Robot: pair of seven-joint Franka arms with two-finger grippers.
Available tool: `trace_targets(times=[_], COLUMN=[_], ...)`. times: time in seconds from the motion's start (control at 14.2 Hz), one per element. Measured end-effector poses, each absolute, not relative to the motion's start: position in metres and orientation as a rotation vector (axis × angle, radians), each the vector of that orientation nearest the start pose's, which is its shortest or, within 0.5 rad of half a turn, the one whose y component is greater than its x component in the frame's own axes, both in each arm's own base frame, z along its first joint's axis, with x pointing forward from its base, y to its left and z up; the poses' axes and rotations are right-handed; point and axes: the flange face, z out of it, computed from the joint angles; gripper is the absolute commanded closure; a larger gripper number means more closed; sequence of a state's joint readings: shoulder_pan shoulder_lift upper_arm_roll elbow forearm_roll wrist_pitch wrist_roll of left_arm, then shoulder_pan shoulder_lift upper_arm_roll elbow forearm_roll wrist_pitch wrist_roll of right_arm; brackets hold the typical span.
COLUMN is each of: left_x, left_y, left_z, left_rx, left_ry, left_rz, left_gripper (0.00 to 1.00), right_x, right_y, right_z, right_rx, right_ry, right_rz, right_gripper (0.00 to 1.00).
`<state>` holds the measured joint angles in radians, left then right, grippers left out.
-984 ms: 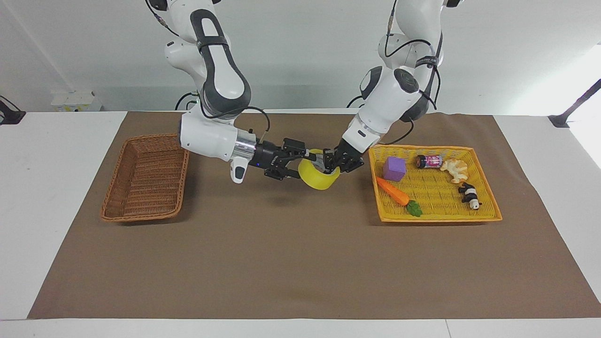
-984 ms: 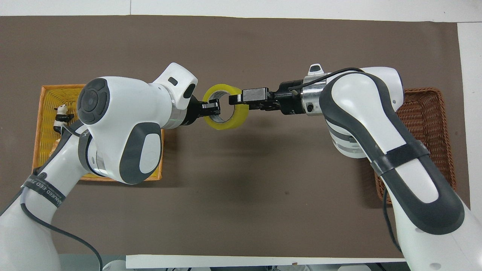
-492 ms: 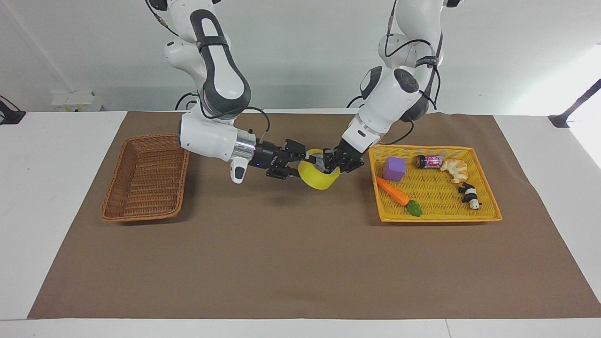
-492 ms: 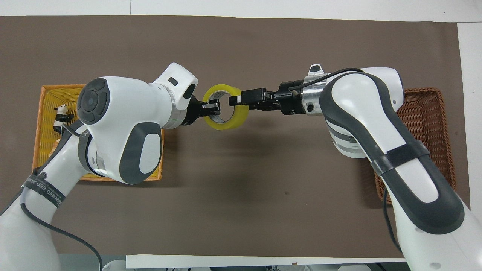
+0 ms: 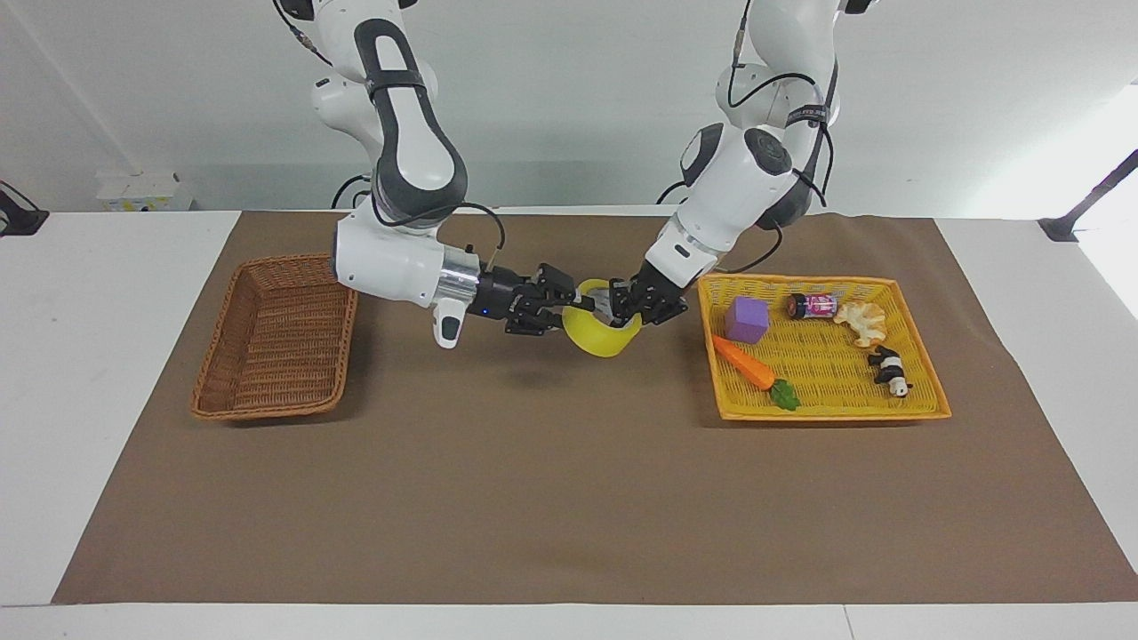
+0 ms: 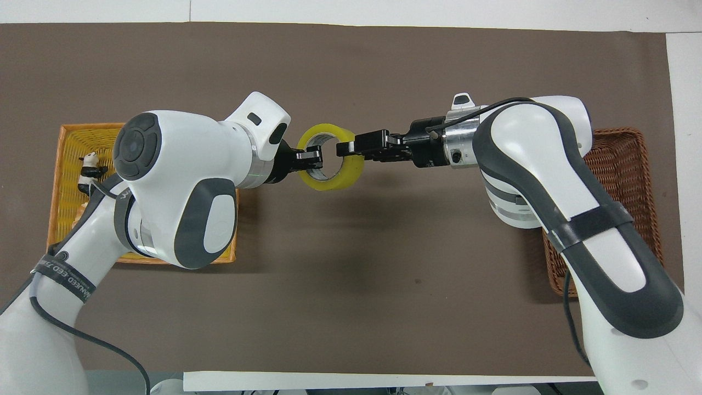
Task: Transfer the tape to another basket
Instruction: 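Open the left gripper and withdraw it while the right gripper holds tape, then carry the tape with the right gripper over the brown basket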
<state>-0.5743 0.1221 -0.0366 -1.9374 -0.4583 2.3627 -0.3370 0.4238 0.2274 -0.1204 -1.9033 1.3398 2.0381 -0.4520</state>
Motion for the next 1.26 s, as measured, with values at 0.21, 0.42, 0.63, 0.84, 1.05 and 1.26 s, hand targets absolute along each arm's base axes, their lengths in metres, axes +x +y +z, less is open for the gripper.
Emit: trace_targets(times=[0.21, 0.42, 0.63, 0.84, 1.05, 1.26], left_x=[0.510, 0.532, 0.558, 0.578, 0.576, 0.561], left_y=[-0.349, -0.293, -0.196, -0.100, -0.032, -0.032], left_z=[0.488, 0.550, 0.583, 0.573, 0.567, 0.576], left_rx=[-3.615, -3.592, -3.432, -3.364, -3.289, -3.242], left_ry=[-0.001, -0.035, -0.081, -0.037, 0.050, 0.097], left_rz=[-0.130, -0.056, -0.111, -0.092, 0.000, 0.106], left_gripper=[0.00, 0.00, 0.00, 0.00, 0.00, 0.00], right_x=[0.579, 0.586, 0.587, 0.567, 0.530, 0.502], right_y=[0.227, 0.192, 0.096, -0.038, -0.140, -0.193], right_z=[0.408, 0.417, 0.423, 0.418, 0.417, 0.410], right_rx=[-2.009, -1.981, -1.997, -2.017, -2.048, -2.103], right_ry=[-0.010, 0.010, -0.007, 0.000, 0.024, -0.015], right_rz=[-0.004, -0.004, 0.027, 0.036, 0.077, 0.100], right_gripper=[1.00, 1.00, 1.00, 1.00, 1.00, 1.00])
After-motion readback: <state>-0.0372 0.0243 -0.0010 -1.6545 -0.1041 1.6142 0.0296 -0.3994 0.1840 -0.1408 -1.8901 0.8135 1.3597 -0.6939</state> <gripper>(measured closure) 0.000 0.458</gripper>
